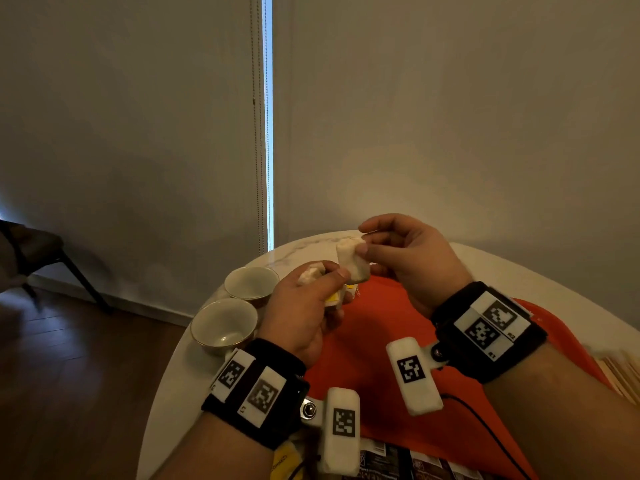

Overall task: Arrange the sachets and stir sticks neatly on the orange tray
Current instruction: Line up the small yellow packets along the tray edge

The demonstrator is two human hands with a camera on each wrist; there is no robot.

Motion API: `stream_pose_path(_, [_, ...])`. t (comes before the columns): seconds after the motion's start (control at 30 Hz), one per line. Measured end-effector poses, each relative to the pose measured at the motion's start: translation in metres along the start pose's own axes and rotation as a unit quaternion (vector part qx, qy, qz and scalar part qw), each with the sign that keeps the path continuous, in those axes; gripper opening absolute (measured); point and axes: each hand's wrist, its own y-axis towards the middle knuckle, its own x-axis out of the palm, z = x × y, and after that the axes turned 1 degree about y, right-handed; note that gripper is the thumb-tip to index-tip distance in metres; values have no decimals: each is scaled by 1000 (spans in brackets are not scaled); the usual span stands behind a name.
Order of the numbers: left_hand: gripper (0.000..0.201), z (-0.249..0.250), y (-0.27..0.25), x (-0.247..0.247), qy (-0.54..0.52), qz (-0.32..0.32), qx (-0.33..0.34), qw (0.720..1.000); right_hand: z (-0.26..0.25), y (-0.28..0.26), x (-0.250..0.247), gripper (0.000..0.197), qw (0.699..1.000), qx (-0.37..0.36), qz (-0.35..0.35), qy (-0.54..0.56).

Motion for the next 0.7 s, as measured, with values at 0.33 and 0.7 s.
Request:
stream_pose_path(0.33, [13,1,-2,3,4,26,19,999,-1,-2,-2,30,994,59,-30,-93])
stream_pose_path(0.7, [9,8,-10,7,-89,79,41,992,49,22,-13,24,957,263,57,-111])
